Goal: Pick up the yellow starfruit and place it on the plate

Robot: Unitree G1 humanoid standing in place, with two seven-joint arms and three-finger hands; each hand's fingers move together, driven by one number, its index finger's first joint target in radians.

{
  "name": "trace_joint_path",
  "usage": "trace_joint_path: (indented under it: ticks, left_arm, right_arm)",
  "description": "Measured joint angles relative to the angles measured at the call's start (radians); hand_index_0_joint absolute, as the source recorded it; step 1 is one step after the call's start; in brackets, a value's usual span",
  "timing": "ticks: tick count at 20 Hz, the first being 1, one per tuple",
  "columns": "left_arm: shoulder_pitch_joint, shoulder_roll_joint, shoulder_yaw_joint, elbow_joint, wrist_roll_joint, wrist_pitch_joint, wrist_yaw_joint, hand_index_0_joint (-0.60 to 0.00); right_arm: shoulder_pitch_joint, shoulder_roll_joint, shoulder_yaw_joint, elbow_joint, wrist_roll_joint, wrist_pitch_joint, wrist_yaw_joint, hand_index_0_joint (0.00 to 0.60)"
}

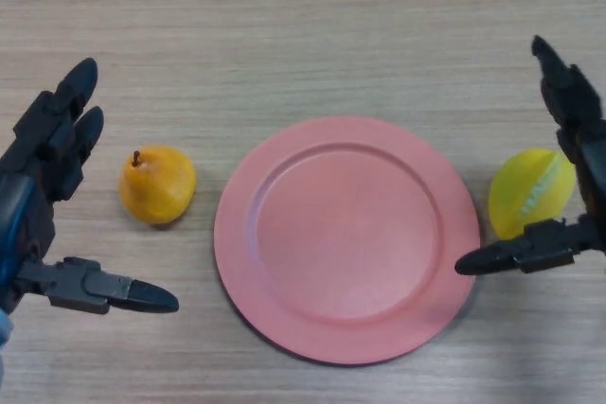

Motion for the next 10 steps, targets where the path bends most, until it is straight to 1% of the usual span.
trace_joint_path:
  ticks: [2, 3, 4, 6, 8, 10]
  left_arm:
    - [-0.001, 0.0, 0.025, 0.0, -0.008, -0.001, 0.001, 0.0]
    - [-0.001, 0.001, 0.032, -0.001, -0.008, 0.0, 0.007, 0.0]
    - [-0.002, 0.001, 0.03, -0.003, -0.008, 0.0, 0.021, 0.0]
    - [-0.011, 0.003, 0.03, -0.003, -0.008, 0.0, 0.022, 0.0]
    - [-0.014, 0.017, 0.03, -0.002, -0.007, 0.0, 0.022, 0.0]
    - [-0.02, 0.021, 0.031, 0.001, -0.007, 0.0, 0.029, 0.0]
  right_arm:
    - [-0.038, -0.016, 0.007, 0.076, 0.0, -0.033, -0.023, 0.0]
    - [-0.053, -0.017, 0.007, 0.107, 0.0, -0.05, -0.039, 0.0]
    - [-0.068, -0.018, 0.007, 0.143, 0.0, -0.067, -0.054, 0.0]
    - [-0.101, -0.021, 0.008, 0.213, 0.0, -0.093, -0.069, 0.0]
    - [-0.127, -0.028, 0.007, 0.27, 0.001, -0.118, -0.092, 0.0]
    - [-0.154, -0.034, 0.003, 0.351, 0.001, -0.144, -0.112, 0.0]
